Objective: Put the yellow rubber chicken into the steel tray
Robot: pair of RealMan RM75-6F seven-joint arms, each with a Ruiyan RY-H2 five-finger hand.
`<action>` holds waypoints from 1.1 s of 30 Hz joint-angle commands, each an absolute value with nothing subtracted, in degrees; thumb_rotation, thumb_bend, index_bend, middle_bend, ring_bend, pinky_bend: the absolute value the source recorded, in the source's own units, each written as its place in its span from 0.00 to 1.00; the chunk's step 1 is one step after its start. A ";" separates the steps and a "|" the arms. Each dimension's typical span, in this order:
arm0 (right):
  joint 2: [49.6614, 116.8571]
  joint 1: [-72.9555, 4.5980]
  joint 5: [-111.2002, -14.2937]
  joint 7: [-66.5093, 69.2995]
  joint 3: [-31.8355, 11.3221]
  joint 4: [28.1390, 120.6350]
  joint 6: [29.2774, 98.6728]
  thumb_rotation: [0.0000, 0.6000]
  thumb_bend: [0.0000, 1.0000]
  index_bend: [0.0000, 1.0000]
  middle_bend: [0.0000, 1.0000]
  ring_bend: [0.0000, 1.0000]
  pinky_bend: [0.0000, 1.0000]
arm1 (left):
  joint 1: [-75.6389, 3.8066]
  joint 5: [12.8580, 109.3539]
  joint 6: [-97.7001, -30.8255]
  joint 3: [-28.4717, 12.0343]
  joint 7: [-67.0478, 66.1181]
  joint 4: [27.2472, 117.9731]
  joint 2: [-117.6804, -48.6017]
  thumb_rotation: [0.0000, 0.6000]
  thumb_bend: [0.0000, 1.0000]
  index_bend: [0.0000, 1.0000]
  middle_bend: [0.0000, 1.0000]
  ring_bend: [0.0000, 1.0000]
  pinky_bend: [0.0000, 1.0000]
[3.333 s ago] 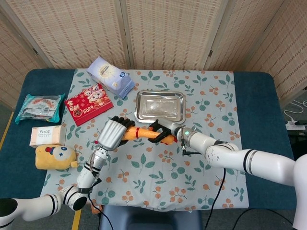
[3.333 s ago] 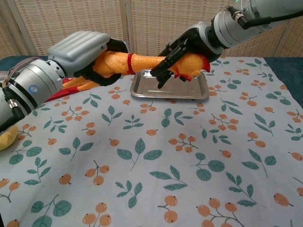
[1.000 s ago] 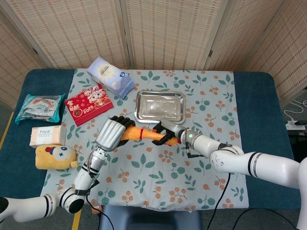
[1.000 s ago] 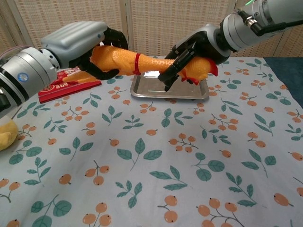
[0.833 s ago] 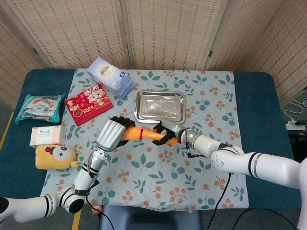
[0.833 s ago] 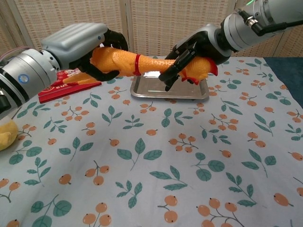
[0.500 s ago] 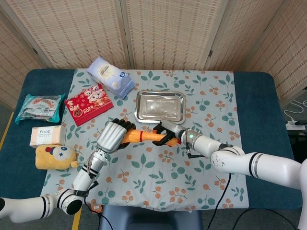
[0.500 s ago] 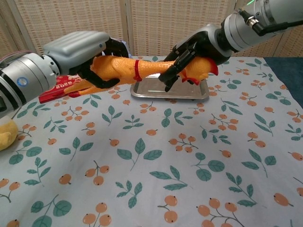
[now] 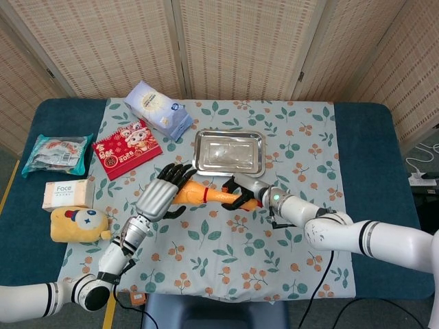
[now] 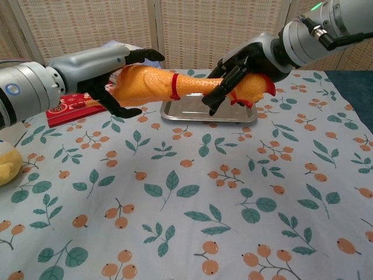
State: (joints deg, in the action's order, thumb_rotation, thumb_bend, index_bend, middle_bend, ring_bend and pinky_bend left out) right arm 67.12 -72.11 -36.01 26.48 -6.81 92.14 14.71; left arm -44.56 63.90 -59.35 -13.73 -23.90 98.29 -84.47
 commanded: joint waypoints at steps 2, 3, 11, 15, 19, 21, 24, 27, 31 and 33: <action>67.61 -72.39 -35.83 24.90 -5.00 92.71 16.67 1.00 0.47 0.93 0.58 0.83 1.00 | -43.97 63.61 -59.03 -13.86 -21.92 100.55 -81.87 1.00 0.30 0.00 0.00 0.00 0.04; 67.67 -72.42 -35.73 24.55 -4.62 92.85 17.10 1.00 0.47 0.93 0.58 0.83 1.00 | -43.64 63.85 -59.03 -13.60 -21.46 101.19 -81.07 1.00 0.30 0.00 0.00 0.00 0.04; 68.49 -71.92 -34.99 21.15 -0.97 93.08 20.16 1.00 0.47 0.93 0.58 0.83 1.00 | -38.99 64.70 -56.91 -9.45 -14.53 104.00 -71.23 1.00 0.30 0.00 0.00 0.00 0.02; 69.10 -71.27 -34.76 19.35 0.89 93.03 21.55 1.00 0.47 0.93 0.58 0.83 1.00 | -36.72 64.68 -56.36 -8.03 -9.80 101.17 -68.97 1.00 0.30 0.00 0.00 0.00 0.02; 69.31 -69.77 -34.70 18.49 1.07 92.87 24.12 1.00 0.47 0.93 0.58 0.83 1.00 | -35.10 66.38 -56.21 -7.78 -3.61 97.59 -68.53 1.00 0.29 0.00 0.00 0.00 0.02; 69.24 -69.12 -34.40 18.32 0.84 92.57 25.21 1.00 0.47 0.93 0.58 0.83 1.00 | -34.64 67.44 -56.30 -7.47 -2.20 96.41 -68.49 1.00 0.30 0.00 0.00 0.00 0.02; 69.04 -68.56 -33.52 18.12 0.26 91.07 25.91 1.00 0.47 0.93 0.58 0.83 1.00 | -34.04 69.21 -56.71 -6.82 -1.05 94.67 -68.75 1.00 0.30 0.00 0.00 0.00 0.02; 69.35 -68.52 -32.42 17.48 -0.23 88.62 26.30 1.00 0.47 0.93 0.58 0.83 1.00 | -33.48 70.34 -56.64 -6.18 0.08 93.87 -68.51 1.00 0.30 0.00 0.00 0.00 0.02; 71.90 -69.45 -29.76 14.31 0.64 83.13 28.31 1.00 0.47 0.93 0.59 0.83 1.00 | -32.73 72.16 -57.56 -5.58 0.76 92.58 -68.57 1.00 0.30 0.00 0.00 0.00 0.02; 73.45 -70.07 -27.87 12.52 1.20 80.61 29.35 1.00 0.47 0.93 0.59 0.83 1.00 | -32.45 72.65 -57.80 -5.45 1.30 92.20 -68.58 1.00 0.29 0.00 0.00 0.00 0.02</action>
State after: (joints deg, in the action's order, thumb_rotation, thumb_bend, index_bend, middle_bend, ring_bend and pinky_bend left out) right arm 71.53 -69.29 -30.04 14.72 0.50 83.39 27.88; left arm -32.65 72.45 -57.63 -5.59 1.04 92.38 -68.56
